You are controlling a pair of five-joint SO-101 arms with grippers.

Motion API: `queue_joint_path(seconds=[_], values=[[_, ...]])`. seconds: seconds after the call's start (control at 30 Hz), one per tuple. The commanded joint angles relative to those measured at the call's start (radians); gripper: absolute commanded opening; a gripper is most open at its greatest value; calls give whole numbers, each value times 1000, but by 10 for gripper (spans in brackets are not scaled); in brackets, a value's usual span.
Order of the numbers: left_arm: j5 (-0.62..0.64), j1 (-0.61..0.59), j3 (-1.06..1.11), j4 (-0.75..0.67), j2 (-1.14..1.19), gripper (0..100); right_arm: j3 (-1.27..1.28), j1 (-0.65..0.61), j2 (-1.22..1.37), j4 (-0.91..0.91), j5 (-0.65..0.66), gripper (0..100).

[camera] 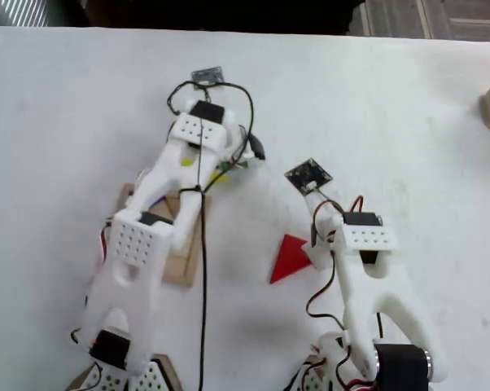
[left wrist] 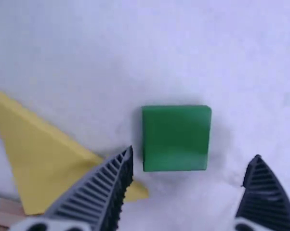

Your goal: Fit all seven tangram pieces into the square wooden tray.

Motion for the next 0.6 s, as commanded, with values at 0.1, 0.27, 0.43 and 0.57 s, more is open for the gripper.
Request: queue_joint_path(seconds=[0.1, 0.27, 0.43, 0.57], values=[[68, -41, -68, -15, 7, 358, 0, -13, -28, 22, 14, 17], [86, -38, -66, -34, 7, 358, 0, -13, -28, 22, 14, 17], [81, -36, -64, -54, 8, 287, 0, -13, -28, 24, 14, 17], [29, -41, -58, -95, 8, 238, 2, -12, -28, 25, 14, 17]])
